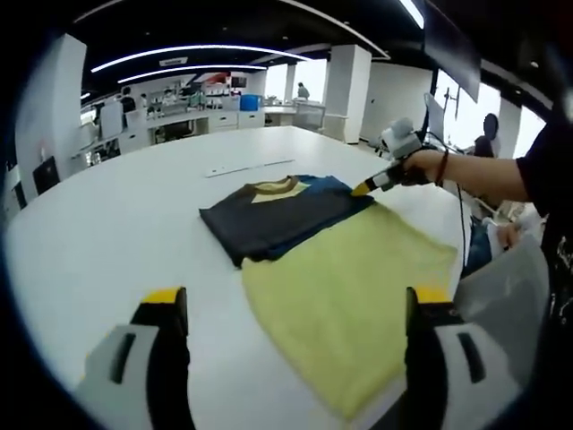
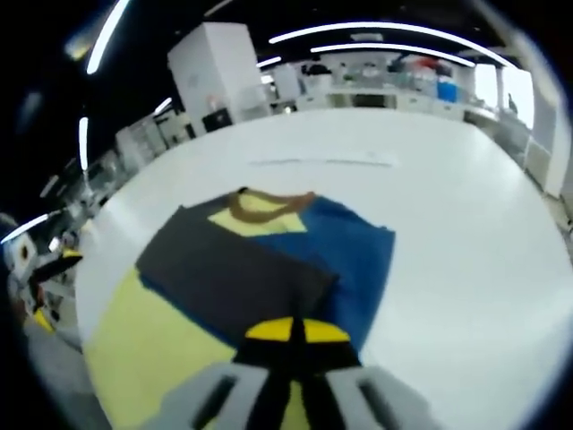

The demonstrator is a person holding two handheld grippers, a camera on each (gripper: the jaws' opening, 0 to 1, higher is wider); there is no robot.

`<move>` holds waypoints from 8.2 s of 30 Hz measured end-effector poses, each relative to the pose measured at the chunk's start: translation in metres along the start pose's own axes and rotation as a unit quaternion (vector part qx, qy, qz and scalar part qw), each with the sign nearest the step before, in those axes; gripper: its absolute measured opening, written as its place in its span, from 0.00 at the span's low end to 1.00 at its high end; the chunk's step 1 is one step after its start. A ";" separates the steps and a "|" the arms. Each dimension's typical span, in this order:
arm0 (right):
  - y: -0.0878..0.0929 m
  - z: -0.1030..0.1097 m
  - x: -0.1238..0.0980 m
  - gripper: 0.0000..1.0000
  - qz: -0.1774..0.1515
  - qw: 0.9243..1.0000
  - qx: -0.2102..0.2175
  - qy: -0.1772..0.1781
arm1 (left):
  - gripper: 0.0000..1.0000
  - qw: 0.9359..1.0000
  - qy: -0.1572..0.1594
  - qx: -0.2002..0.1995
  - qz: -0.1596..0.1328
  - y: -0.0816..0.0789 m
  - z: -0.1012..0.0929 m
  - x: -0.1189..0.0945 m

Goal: Fold the garment on the visible template until the final outline fits inside the template.

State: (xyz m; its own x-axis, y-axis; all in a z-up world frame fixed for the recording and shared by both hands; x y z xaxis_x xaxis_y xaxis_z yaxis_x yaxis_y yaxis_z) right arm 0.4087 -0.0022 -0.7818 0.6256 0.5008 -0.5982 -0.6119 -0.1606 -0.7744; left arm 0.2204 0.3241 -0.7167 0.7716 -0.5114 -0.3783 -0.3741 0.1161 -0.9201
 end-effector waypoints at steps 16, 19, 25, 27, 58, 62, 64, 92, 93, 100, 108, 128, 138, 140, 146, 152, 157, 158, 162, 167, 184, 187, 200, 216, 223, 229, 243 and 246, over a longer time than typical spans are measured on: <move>-0.012 0.025 -0.032 0.70 -0.022 0.997 -0.054 -0.058 | 0.99 0.999 0.039 0.019 0.020 0.008 -0.003 -0.002; -0.011 0.031 -0.043 0.77 -0.017 0.995 -0.058 -0.077 | 0.99 0.998 0.052 0.022 0.025 0.010 -0.006 -0.003; 0.000 0.053 -0.071 0.89 -0.006 0.990 -0.081 -0.114 | 0.99 0.996 0.078 0.015 0.033 0.015 -0.010 -0.008; 0.004 0.055 -0.079 0.93 -0.003 0.988 -0.085 -0.128 | 0.99 0.995 0.092 0.019 0.035 0.018 -0.014 -0.010; 0.112 0.083 -0.156 0.88 0.067 0.968 -0.154 -0.188 | 0.68 0.984 0.156 0.047 0.075 0.056 -0.037 -0.021; 0.123 0.082 -0.159 0.80 0.064 0.964 -0.181 -0.184 | 0.56 0.979 0.172 0.063 0.085 0.060 -0.038 -0.022; 0.126 0.080 -0.161 0.77 0.063 0.963 -0.192 -0.177 | 0.54 0.978 0.174 0.070 0.089 0.062 -0.039 -0.021; 0.158 0.053 -0.167 0.48 0.126 0.941 -0.268 -0.163 | 0.33 0.950 0.194 0.177 0.169 0.091 -0.042 -0.022; 0.158 0.053 -0.167 0.47 0.126 0.940 -0.273 -0.162 | 0.32 0.949 0.194 0.182 0.170 0.091 -0.042 -0.021; 0.156 0.049 -0.166 0.39 0.123 0.937 -0.289 -0.150 | 0.28 0.947 0.194 0.188 0.175 0.090 -0.039 -0.020; 0.156 0.044 -0.166 0.28 0.103 0.944 -0.279 -0.144 | 0.23 0.946 0.191 0.190 0.178 0.090 -0.039 -0.021; 0.151 0.046 -0.171 0.01 0.088 0.952 -0.260 -0.136 | 0.00 0.947 0.164 0.191 0.199 0.087 -0.037 -0.027; 0.154 0.055 -0.185 0.00 0.075 0.960 -0.227 -0.143 | 0.00 0.951 0.157 0.176 0.198 0.084 -0.043 -0.041; 0.154 0.057 -0.187 0.00 0.076 0.961 -0.224 -0.144 | 0.00 0.953 0.161 0.163 0.199 0.086 -0.042 -0.045; 0.157 0.064 -0.199 0.00 0.071 0.963 -0.211 -0.151 | 0.00 0.956 0.161 0.137 0.203 0.092 -0.045 -0.056; 0.160 0.068 -0.206 0.00 0.079 0.963 -0.207 -0.154 | 0.00 0.958 0.168 0.120 0.198 0.092 -0.047 -0.065; 0.161 0.073 -0.212 0.00 0.084 0.961 -0.207 -0.161 | 0.00 0.958 0.171 0.123 0.194 0.089 -0.052 -0.072; 0.160 0.074 -0.214 0.00 0.084 0.961 -0.208 -0.161 | 0.00 0.958 0.173 0.123 0.194 0.088 -0.053 -0.073; 0.157 0.078 -0.219 0.00 0.092 0.956 -0.224 -0.164 | 0.00 0.956 0.183 0.139 0.184 0.082 -0.059 -0.079; 0.143 0.080 -0.226 0.00 0.086 0.953 -0.242 -0.163 | 0.00 0.956 0.184 0.142 0.178 0.069 -0.060 -0.080; 0.081 0.073 -0.224 0.00 0.020 0.951 -0.286 -0.117 | 0.00 0.970 0.148 0.150 0.122 0.009 -0.045 -0.070; 0.069 0.071 -0.221 0.00 0.012 0.949 -0.296 -0.112 | 0.00 0.971 0.140 0.155 0.119 0.000 -0.041 -0.068; 0.017 0.063 -0.207 0.00 -0.007 0.937 -0.340 -0.082 | 0.00 0.967 0.131 0.197 0.098 -0.046 -0.018 -0.049; -0.041 0.046 -0.177 0.00 -0.040 0.930 -0.366 -0.022 | 0.00 0.975 0.075 0.204 0.054 -0.095 0.019 -0.007; -0.068 0.038 -0.157 0.00 -0.047 0.921 -0.387 0.004 | 0.00 0.977 0.055 0.204 0.039 -0.115 0.035 0.011; -0.080 0.029 -0.138 0.00 -0.045 0.917 -0.396 0.021 | 0.00 0.978 0.045 0.200 0.031 -0.130 0.051 0.034; -0.093 0.003 -0.075 0.00 -0.032 0.919 -0.387 0.065 | 0.00 0.988 0.010 0.148 0.044 -0.122 0.095 0.093; -0.088 -0.003 -0.053 0.00 -0.026 0.927 -0.368 0.065 | 0.00 0.989 0.005 0.134 0.065 -0.109 0.108 0.110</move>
State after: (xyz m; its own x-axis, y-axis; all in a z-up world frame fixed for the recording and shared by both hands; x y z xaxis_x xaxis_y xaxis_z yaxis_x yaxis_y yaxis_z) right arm 0.4309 -0.0174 -0.6823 0.7276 0.4243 -0.5390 -0.1142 -0.6998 -0.7051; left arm 0.4017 0.3470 -0.6694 0.7199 -0.4854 -0.4961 -0.3197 0.4026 -0.8577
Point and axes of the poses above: the point that each gripper's makers call its tool centre point, and the gripper's own axes: x roughly forward along the fingers, z roughly to its left, y roughly out of its underside, the point moved 7 cm from there along -x, roughly backward along the fingers, and after that the axes turned 9 degrees about -z, right-handed, at the moved point
